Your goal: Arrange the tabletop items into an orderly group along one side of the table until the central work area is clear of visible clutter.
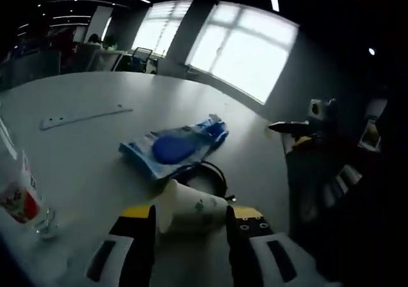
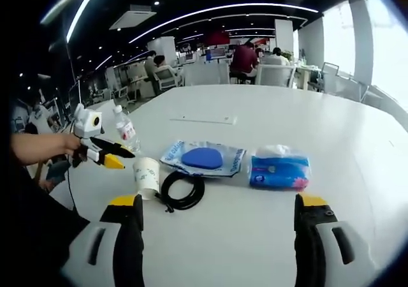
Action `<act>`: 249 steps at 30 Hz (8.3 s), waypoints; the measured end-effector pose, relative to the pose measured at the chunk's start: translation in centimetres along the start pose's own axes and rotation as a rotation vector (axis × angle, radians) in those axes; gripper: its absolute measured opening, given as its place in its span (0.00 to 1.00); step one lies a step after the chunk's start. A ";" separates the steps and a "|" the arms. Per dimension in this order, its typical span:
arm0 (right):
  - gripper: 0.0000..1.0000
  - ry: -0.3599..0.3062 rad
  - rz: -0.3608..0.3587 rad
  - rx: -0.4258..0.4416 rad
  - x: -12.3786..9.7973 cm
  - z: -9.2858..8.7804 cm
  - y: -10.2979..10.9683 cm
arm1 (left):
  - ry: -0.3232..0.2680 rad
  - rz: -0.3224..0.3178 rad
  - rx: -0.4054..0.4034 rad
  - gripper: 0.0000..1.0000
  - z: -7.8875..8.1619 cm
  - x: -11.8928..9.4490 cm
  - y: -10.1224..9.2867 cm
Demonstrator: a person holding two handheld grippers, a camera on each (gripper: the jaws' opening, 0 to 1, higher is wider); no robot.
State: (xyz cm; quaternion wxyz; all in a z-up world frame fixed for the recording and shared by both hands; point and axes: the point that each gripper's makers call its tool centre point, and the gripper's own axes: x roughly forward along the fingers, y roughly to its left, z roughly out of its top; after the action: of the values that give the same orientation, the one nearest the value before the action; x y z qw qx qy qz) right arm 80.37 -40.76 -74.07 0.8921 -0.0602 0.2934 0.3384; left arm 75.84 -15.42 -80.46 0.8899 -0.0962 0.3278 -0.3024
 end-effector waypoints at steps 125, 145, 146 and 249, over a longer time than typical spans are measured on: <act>0.89 0.020 -0.020 0.053 0.9 -1.9 -0.5 | 0.371 0.267 0.713 0.00 4.0 0.5 6.4; 0.89 0.020 -0.030 0.070 1.0 -2.0 -1.1 | 0.347 0.265 0.717 0.00 4.6 2.3 5.9; 0.89 0.020 -0.031 0.069 1.0 -2.0 -1.2 | 0.351 0.264 0.717 0.01 4.4 2.3 5.9; 0.90 0.074 -0.029 0.054 2.1 -3.5 -0.2 | -0.336 0.705 0.049 0.23 8.5 -11.9 14.3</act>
State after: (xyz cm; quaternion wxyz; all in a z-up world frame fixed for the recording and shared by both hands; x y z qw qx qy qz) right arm 80.08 -40.78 -78.16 0.8868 -0.0526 0.3343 0.3148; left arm 80.93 2.93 -72.94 0.9825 -0.0046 0.1832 0.0340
